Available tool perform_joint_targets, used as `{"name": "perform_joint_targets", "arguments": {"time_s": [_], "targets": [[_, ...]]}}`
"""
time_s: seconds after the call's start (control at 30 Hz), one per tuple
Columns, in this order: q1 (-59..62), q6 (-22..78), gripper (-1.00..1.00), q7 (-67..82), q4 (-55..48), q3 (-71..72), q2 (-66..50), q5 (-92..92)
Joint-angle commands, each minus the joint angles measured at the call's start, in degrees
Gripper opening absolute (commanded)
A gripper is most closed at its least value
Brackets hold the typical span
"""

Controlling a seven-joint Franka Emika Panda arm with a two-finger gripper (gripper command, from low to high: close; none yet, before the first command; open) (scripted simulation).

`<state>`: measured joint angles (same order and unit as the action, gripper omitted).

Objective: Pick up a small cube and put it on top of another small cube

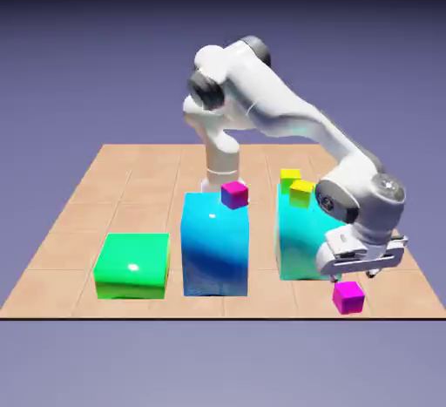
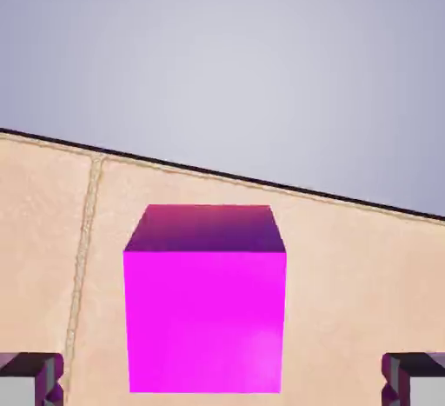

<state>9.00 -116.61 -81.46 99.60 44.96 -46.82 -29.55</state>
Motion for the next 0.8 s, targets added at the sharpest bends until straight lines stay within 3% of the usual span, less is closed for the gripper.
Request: {"name": "perform_joint_targets", "arguments": {"time_s": [0.0, 0.07, 0.1, 0.23, 0.77], "targets": [[-0.79, -2.49, 0.0, -0.72, 0.56, -1.46, -2.02, -1.46], [-2.13, -6.67, 0.0, -1.94, 1.5, -3.93, -5.42, -3.91], [-2.13, -6.68, -1.0, -1.94, 1.5, -3.93, -5.42, -3.91], [-0.18, 0.22, -1.0, 0.42, 0.28, -0.27, 0.66, 0.37], [-9.72, 10.8, -1.0, 21.94, 14.59, -14.53, 33.88, 18.91]]}}
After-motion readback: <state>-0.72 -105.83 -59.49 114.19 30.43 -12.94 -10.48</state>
